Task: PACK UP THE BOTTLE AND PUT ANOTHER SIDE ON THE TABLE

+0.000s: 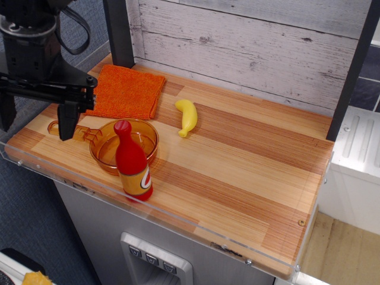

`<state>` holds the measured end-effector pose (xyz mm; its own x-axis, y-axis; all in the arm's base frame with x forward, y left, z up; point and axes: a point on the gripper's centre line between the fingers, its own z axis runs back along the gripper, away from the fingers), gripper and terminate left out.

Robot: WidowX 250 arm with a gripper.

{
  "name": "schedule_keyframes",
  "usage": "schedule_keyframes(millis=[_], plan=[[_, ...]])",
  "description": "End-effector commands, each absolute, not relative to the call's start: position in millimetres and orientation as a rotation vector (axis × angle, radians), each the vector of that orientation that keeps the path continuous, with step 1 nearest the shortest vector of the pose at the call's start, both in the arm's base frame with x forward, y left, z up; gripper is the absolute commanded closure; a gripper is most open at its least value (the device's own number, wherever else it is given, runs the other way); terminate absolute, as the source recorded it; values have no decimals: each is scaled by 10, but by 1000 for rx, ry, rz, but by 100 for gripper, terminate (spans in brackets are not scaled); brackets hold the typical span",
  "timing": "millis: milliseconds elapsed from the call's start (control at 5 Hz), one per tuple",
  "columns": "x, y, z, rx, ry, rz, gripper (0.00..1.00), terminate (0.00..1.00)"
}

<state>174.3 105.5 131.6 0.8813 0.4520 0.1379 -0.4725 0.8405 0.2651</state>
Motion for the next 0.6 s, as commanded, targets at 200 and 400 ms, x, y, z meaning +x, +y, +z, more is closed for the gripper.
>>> schedule_keyframes(millis=[200, 400], plan=[[1677, 1052, 1349, 221, -107, 343, 0, 0], [1641, 996, 1335, 215, -76, 204, 0, 0]])
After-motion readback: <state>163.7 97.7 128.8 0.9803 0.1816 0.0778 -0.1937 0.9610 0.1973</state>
